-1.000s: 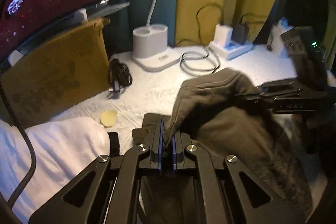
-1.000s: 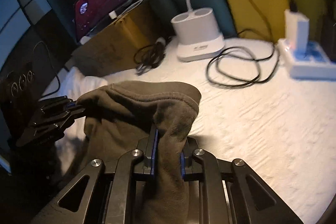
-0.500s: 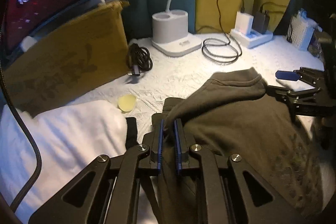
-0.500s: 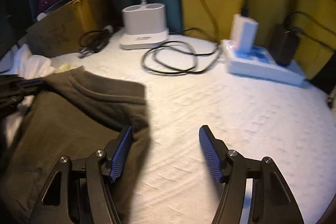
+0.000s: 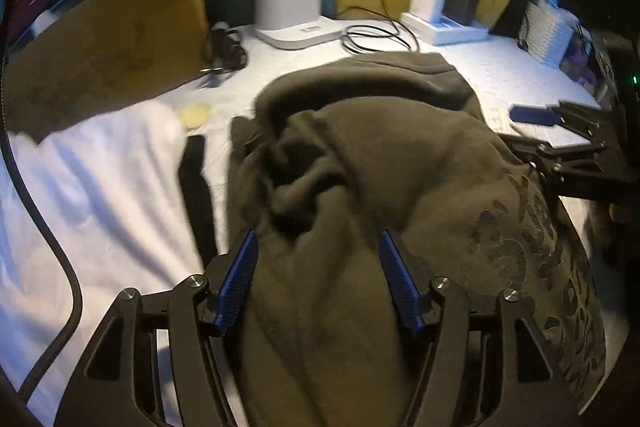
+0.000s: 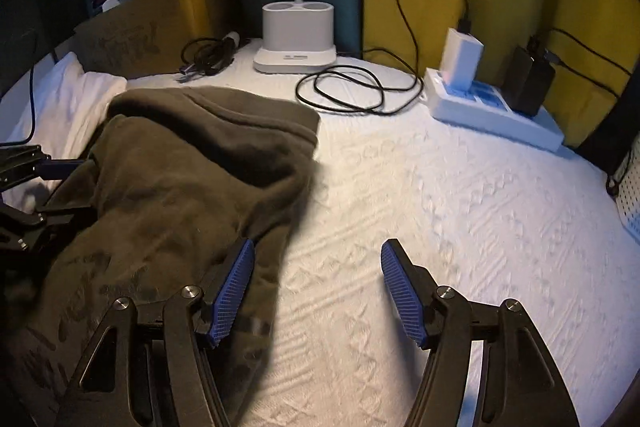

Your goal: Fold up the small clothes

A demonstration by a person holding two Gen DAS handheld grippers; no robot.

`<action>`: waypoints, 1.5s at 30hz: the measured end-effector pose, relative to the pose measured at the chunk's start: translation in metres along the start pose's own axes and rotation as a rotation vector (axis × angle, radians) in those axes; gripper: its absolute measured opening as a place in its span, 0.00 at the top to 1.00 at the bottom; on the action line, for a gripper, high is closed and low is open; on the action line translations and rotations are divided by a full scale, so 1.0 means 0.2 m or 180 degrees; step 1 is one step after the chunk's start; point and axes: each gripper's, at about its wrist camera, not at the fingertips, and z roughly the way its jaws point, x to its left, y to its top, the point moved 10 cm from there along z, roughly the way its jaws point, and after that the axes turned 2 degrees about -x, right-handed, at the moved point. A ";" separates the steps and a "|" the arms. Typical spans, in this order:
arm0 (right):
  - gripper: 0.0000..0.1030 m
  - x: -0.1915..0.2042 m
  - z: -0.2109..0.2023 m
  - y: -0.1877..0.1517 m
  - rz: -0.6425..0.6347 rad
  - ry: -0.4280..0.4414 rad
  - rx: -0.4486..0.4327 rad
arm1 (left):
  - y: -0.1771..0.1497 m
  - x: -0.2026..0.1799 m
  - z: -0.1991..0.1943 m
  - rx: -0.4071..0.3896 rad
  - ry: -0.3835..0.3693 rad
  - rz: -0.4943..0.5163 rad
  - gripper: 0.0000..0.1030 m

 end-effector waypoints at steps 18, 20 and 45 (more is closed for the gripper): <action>0.34 -0.08 -0.22 -0.21 0.0085 -0.0205 -0.0011 | -0.03 -0.06 -0.26 -0.0353 0.0250 0.0006 0.38; 0.34 -0.08 -0.25 -0.23 0.0103 -0.0210 -0.0032 | -0.04 -0.09 -0.28 -0.0371 0.0284 0.0043 0.38; 0.31 -0.38 -0.76 -0.57 0.0511 -0.0517 -0.0286 | -0.15 -0.58 -0.41 -0.0480 -0.0096 -0.0067 0.38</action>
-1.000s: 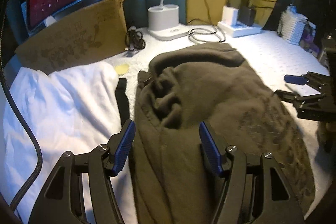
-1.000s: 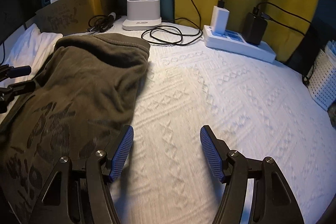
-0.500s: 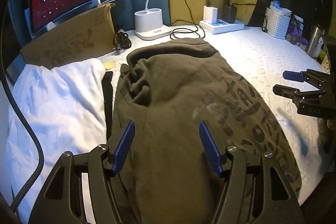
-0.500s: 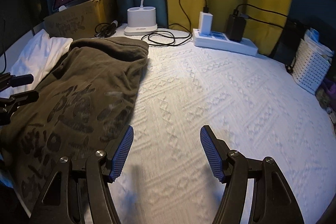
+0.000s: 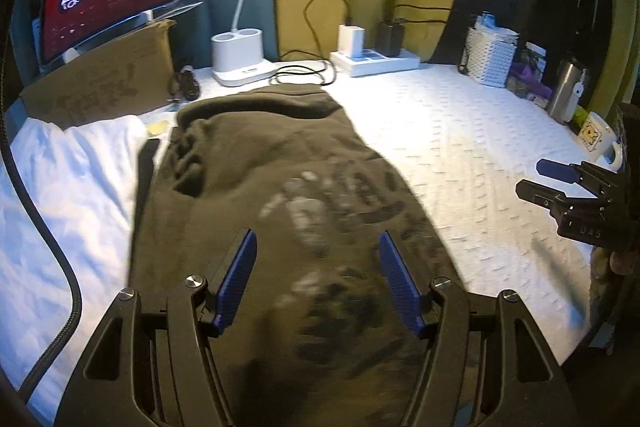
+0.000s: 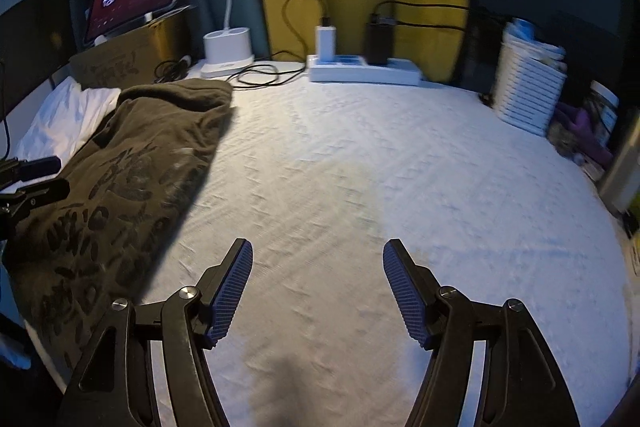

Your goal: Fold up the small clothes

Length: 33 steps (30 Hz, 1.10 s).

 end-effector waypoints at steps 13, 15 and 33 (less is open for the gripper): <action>0.30 -0.35 -0.27 -0.08 0.0404 -0.0260 -0.0204 | 0.17 -0.33 -0.12 -0.0331 -0.0215 0.0151 0.38; 0.29 -0.38 -0.32 -0.08 0.0455 -0.0257 -0.0260 | 0.19 -0.36 -0.13 -0.0352 -0.0203 0.0198 0.37; 0.19 -0.49 -0.87 0.06 0.0433 -0.0520 -0.0878 | 0.42 -0.57 -0.50 -0.1055 -0.0163 0.0378 0.21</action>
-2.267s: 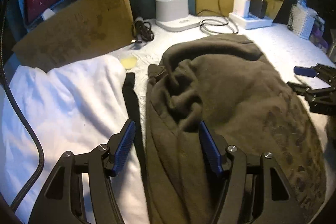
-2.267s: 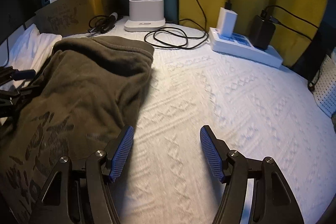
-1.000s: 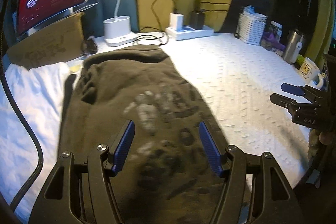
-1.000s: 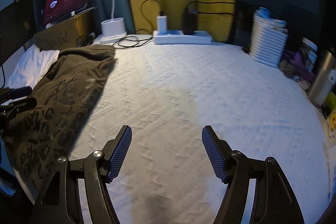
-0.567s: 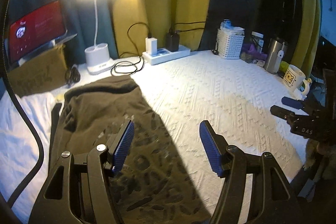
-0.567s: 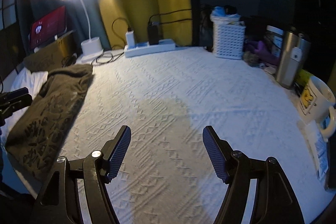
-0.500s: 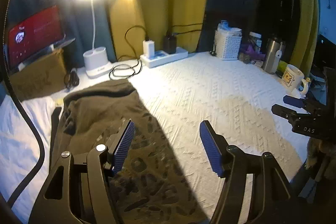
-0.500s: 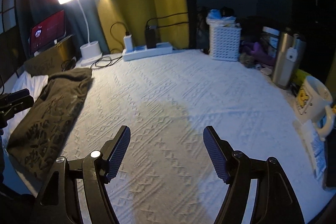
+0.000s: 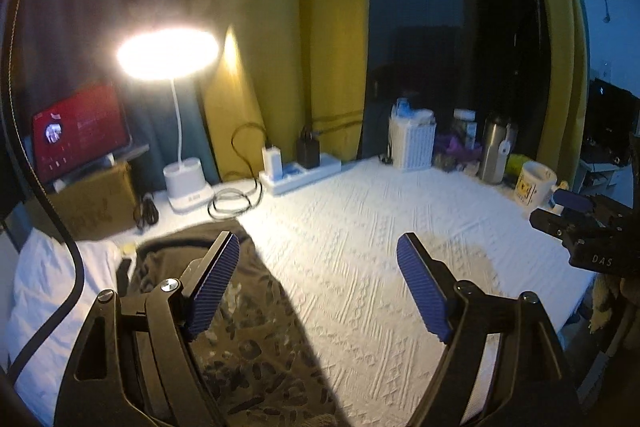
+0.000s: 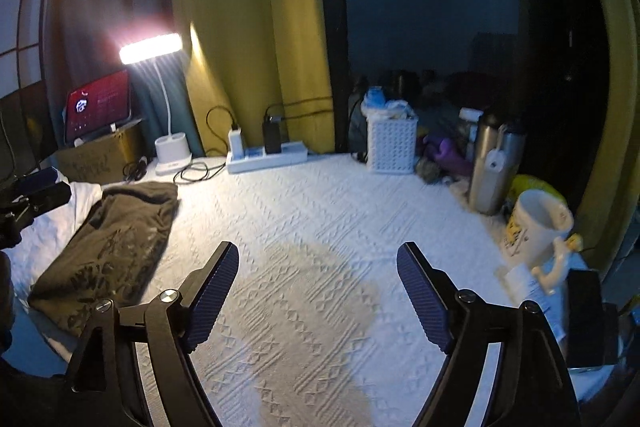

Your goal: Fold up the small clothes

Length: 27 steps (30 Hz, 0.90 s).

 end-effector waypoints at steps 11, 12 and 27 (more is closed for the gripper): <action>0.14 0.01 -0.26 0.16 -0.0045 -0.0028 -0.0360 | 0.18 0.02 -0.22 -0.0515 0.0120 0.0027 0.02; 0.14 0.01 -0.27 0.18 -0.0044 -0.0032 -0.0391 | 0.20 0.03 -0.24 -0.0584 0.0137 -0.0002 0.02; 0.07 0.08 -0.53 0.41 -0.0033 -0.0155 -0.0759 | 0.31 0.23 -0.43 -0.0806 0.0402 -0.0249 0.02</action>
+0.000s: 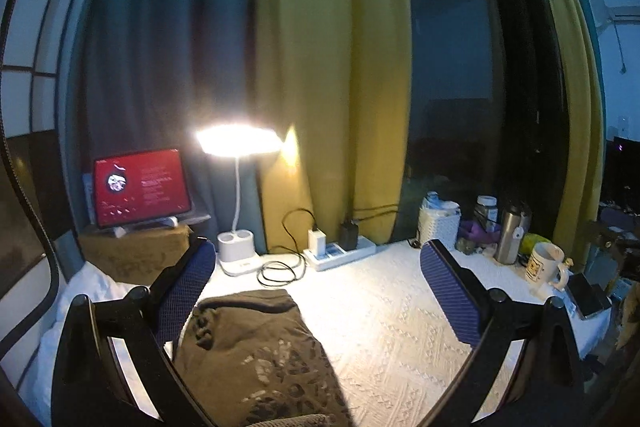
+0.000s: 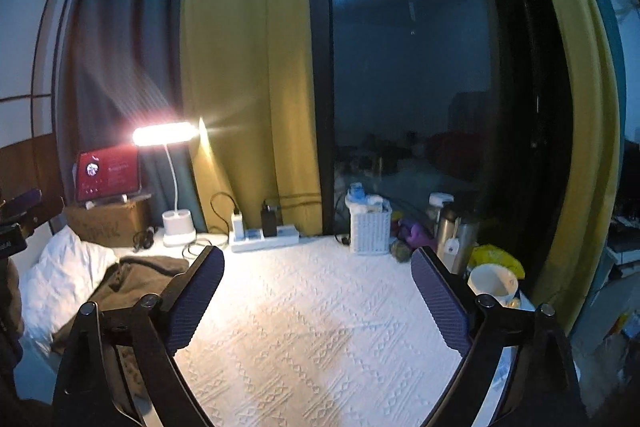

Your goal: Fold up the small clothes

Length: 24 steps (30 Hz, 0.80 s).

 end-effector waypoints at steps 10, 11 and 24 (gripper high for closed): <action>0.04 0.13 -0.13 0.20 -0.0119 0.0121 -0.0138 | 0.15 0.08 -0.12 -0.0156 0.0017 -0.0048 0.02; 0.04 0.14 -0.15 0.23 -0.0125 0.0126 -0.0159 | 0.16 0.09 -0.13 -0.0149 0.0013 -0.0065 0.02; 0.03 0.22 -0.36 0.50 -0.0225 0.0227 -0.0457 | 0.29 0.16 -0.28 -0.0249 0.0172 -0.0026 0.02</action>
